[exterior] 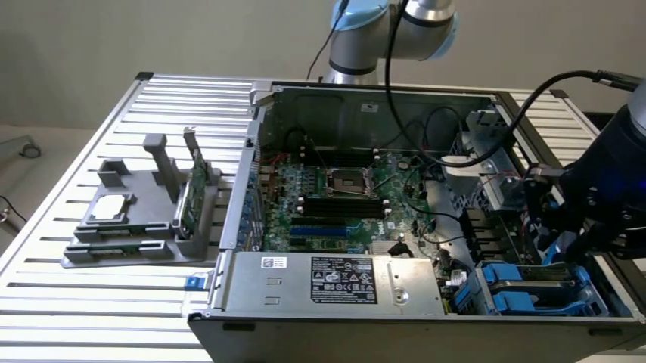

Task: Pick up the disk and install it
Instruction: 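Insert the first disk wire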

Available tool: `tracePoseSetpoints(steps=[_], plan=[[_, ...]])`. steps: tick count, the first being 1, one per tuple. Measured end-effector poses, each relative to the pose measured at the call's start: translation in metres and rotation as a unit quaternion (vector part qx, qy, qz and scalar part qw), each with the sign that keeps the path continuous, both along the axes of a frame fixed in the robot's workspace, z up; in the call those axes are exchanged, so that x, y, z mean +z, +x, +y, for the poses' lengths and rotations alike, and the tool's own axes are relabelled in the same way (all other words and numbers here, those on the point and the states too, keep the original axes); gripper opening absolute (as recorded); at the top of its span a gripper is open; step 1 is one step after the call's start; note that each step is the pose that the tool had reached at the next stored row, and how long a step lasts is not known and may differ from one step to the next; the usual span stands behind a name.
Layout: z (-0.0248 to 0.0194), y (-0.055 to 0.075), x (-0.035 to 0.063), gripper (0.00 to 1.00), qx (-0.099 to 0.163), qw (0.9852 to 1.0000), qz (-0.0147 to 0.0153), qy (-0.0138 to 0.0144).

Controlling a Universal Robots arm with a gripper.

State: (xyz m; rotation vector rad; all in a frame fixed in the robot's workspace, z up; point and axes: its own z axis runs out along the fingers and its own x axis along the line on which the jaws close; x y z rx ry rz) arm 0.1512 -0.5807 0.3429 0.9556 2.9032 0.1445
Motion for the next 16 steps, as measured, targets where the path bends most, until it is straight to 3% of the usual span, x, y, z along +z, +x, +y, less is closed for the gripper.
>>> tracePoseSetpoints(steps=[4,8,16], plan=[[0.0,0.0,0.0001,0.33,-0.031,0.9995,0.0,0.0],[0.0,0.0,0.0009,0.33,-0.062,0.9981,0.0,-0.0001],[0.0,0.0,0.0023,0.33,-0.122,0.9926,0.0,0.0]])
